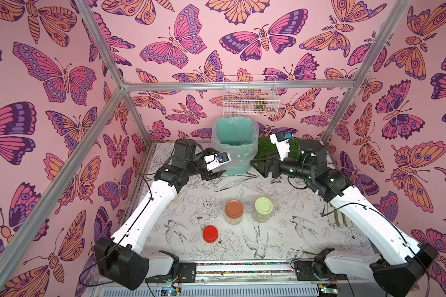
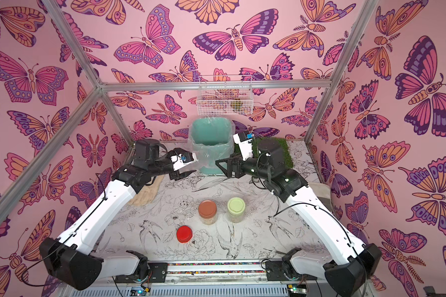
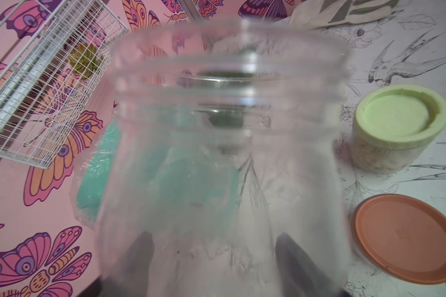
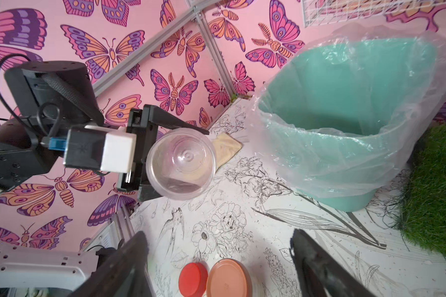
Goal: Empty moldy peanuts from jars
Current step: Place the jar at the center of the board.
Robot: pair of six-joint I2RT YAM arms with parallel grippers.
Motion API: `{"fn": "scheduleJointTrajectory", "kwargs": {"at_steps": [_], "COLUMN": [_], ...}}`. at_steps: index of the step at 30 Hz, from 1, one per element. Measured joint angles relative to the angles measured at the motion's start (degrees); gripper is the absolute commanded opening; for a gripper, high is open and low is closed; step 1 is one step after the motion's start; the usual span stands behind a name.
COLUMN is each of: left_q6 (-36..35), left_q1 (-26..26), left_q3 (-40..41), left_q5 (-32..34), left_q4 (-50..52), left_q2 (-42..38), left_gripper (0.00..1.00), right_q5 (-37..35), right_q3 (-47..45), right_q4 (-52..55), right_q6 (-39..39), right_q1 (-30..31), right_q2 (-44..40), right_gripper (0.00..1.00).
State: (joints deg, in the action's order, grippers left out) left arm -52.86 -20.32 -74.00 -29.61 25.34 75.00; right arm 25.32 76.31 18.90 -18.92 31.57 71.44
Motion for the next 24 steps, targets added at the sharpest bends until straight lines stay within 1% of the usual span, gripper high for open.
{"fn": "scheduleJointTrajectory", "kwargs": {"at_steps": [3,6,10,16,19,24], "left_q6": [0.6,1.1,1.5,2.2,2.5,3.1], "left_q1": [0.0,0.0,0.0,-0.3,-0.4,-0.4], "left_q3": [1.6,3.3,4.7,7.1,7.8,9.0], "left_q5": [-1.7,-3.0,-4.2,-5.0,-5.0,-5.0], "left_q4": [-0.2,-0.3,-0.4,-0.4,-0.5,-0.5], "left_q2": [-1.3,-3.0,-4.2,-4.4,-4.4,-5.0], "left_gripper": [0.00,0.00,0.00,0.00,0.00,0.00], "right_q5": [2.8,5.3,6.6,7.4,7.3,5.4], "right_q3": [2.1,3.1,4.2,7.0,7.8,11.0], "right_q4": [2.5,4.0,5.7,7.0,7.9,11.0], "right_q6": [0.6,0.6,0.8,1.5,2.1,3.7], "right_q1": [0.0,0.0,0.7,3.7,5.0,7.0], "right_q2": [2.7,4.8,6.6,9.2,10.6,14.1], "right_gripper": [0.80,0.78,0.77,0.75,0.70,0.60]}}
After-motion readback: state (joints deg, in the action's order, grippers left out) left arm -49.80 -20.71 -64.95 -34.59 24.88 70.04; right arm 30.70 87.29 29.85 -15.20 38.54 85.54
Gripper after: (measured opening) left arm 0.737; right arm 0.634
